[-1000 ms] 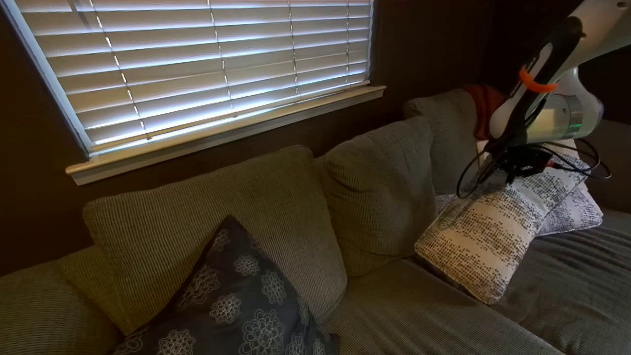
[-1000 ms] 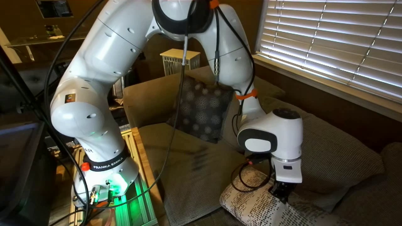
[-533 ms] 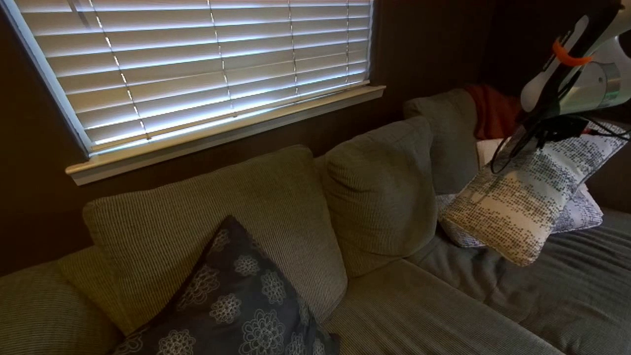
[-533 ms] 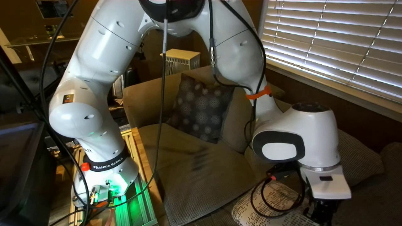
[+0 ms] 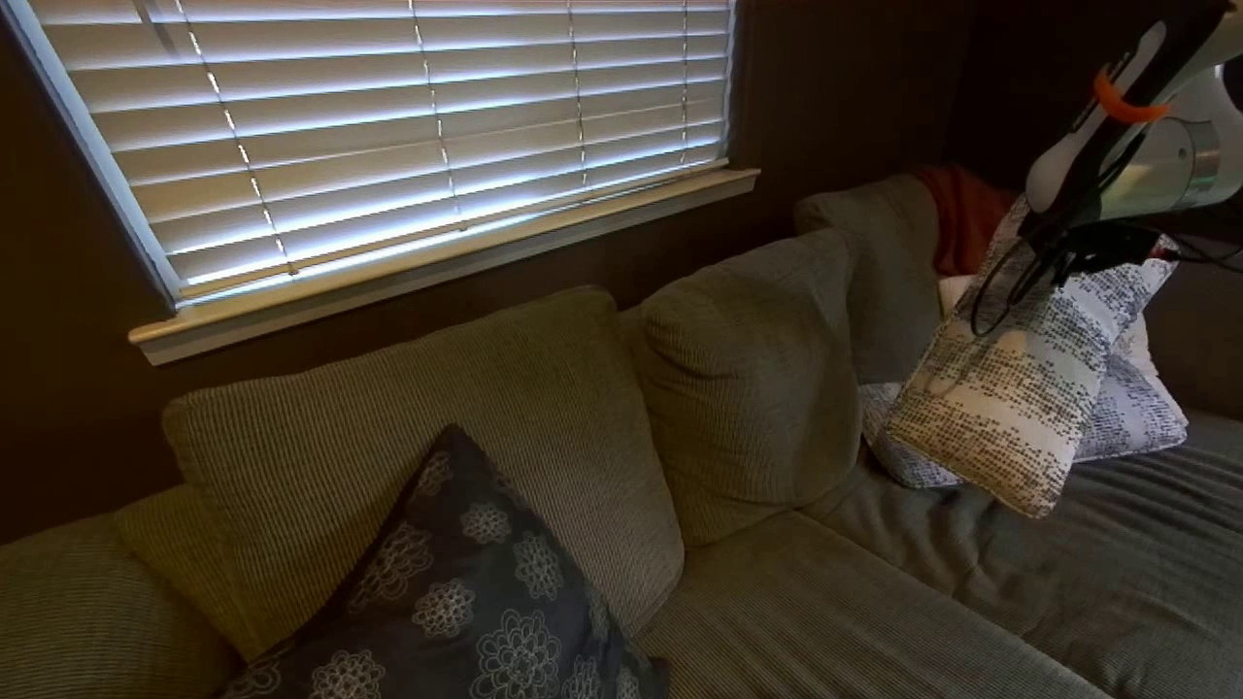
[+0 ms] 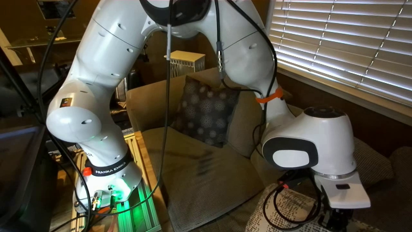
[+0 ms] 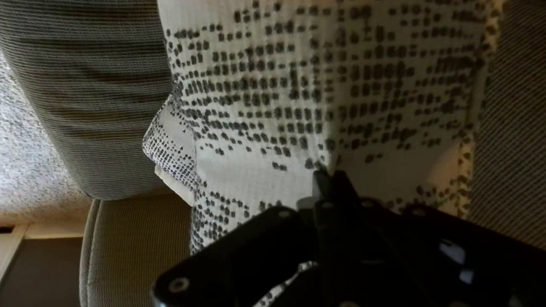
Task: Put the left white pillow on the right white pillow
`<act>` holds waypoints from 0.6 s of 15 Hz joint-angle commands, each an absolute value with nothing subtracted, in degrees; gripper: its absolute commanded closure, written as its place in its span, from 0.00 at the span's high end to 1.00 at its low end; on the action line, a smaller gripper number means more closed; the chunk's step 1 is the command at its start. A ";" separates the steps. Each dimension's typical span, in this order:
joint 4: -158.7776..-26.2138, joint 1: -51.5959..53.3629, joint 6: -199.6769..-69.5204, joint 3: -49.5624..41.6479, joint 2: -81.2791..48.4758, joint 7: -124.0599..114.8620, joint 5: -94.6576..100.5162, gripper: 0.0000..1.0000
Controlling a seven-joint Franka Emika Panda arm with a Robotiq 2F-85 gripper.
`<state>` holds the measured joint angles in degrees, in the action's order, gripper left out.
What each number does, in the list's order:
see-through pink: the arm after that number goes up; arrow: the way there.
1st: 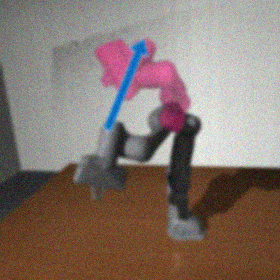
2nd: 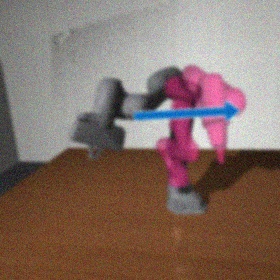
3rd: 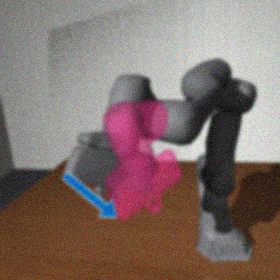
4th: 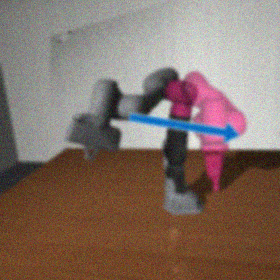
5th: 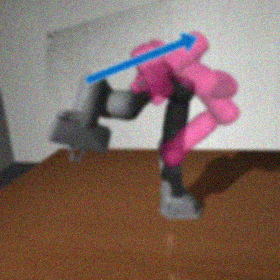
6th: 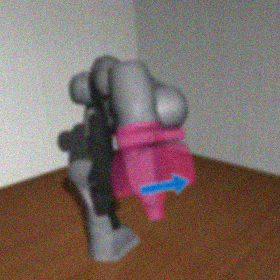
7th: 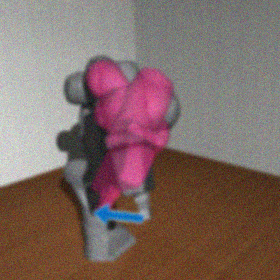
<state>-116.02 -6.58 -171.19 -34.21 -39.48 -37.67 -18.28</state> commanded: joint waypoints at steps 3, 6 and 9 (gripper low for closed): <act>-113.18 -10.55 -168.59 -30.13 -39.87 -37.60 -18.86 0.01; -108.55 -14.12 -167.75 -27.28 -41.47 -37.12 -18.86 0.01; -103.10 -17.03 -167.61 -25.39 -43.38 -36.33 -18.58 0.01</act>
<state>-110.04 -13.71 -168.56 -27.23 -42.04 -37.68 -18.42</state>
